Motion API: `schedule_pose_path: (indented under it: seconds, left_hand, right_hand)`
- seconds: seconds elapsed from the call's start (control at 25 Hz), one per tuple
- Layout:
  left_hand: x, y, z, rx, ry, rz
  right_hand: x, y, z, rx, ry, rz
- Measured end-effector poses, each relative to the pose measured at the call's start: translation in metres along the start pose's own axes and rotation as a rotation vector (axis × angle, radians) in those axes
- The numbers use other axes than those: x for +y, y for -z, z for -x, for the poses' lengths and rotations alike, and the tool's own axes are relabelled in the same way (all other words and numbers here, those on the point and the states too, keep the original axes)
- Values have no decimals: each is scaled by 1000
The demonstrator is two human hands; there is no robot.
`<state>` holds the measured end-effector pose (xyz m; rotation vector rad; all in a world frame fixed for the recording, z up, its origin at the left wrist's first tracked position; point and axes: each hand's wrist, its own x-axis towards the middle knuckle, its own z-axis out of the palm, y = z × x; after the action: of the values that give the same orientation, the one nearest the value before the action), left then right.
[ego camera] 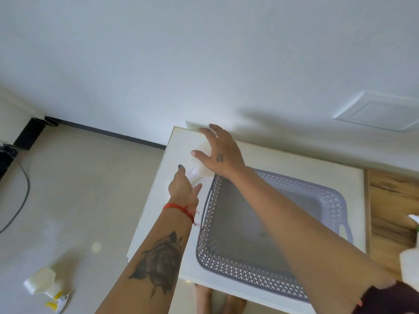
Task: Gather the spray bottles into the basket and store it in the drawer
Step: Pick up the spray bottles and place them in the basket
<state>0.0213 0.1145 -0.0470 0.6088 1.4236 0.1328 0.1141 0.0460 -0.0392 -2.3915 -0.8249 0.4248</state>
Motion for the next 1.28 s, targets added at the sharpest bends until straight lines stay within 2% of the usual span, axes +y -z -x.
schedule_pose_path:
  seconds: [0.08, 0.16, 0.28, 0.36, 0.52, 0.64, 0.76, 0.88, 1.0, 1.08, 1.16, 1.28]
  left_hand:
    - [5, -5, -12, -62, 144, 154]
    - [6, -10, -22, -61, 219, 203]
    - [7, -17, -28, -77, 304, 283]
    - [5, -20, -27, -113, 297, 290]
    - [12, -26, -10, -133, 23, 160]
    - [24, -32, 19, -194, -233, 43]
    - [28, -36, 49, -370, -528, -208]
    - [25, -37, 70, -640, -776, -589]
    - [20, -37, 78, -957, -793, -852]
    - [13, -38, 76, -1066, -783, -992]
    - [4, -33, 69, -1078, -807, -1101]
    - [-14, -20, 49, -901, -943, -1214]
  right_hand:
    - [5, -15, -17, -168, -69, 49]
    - [13, -25, -25, -294, -134, 42]
    - [21, -34, -26, -307, -148, 19]
    - [20, -31, -24, -269, -130, -16]
    - [9, -5, -11, -85, -56, -146]
    - [8, 34, 13, 17, -85, -280]
    - [26, 77, 49, 25, -164, -392]
    - [47, 101, 86, -42, -199, -552]
    - [60, 95, 117, -199, -201, -695]
    - [66, 75, 132, -162, -186, -667]
    - [71, 45, 143, 0, -212, -556]
    - [73, -5, 149, 230, -296, -441]
